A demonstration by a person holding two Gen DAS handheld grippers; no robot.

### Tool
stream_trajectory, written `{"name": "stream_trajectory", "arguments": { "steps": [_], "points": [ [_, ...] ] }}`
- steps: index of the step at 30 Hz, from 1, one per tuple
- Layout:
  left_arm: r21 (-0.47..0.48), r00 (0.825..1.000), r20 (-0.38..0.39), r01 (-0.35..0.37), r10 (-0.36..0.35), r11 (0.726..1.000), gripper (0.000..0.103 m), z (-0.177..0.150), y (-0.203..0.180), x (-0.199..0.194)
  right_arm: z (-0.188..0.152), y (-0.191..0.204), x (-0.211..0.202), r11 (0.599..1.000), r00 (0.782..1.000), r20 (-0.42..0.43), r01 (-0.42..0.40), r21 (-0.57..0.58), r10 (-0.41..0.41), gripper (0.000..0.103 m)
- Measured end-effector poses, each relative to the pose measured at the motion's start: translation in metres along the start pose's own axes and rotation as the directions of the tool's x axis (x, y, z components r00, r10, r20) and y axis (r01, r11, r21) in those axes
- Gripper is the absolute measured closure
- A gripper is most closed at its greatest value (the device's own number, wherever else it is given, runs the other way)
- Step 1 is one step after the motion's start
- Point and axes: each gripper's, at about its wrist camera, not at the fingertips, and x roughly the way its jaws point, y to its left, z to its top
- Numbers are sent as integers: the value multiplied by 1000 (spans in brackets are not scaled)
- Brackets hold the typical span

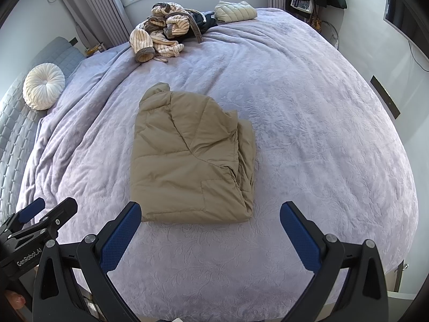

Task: Fold large clothes

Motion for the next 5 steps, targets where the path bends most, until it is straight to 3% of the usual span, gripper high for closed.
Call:
{"name": "stream_trajectory", "arguments": {
  "steps": [5],
  "points": [
    [9,1000,-5,6,-6,1000,0,1,-1,0,2,-2,1,1000,1000,-1,-2,-2,2,0]
  ]
}}
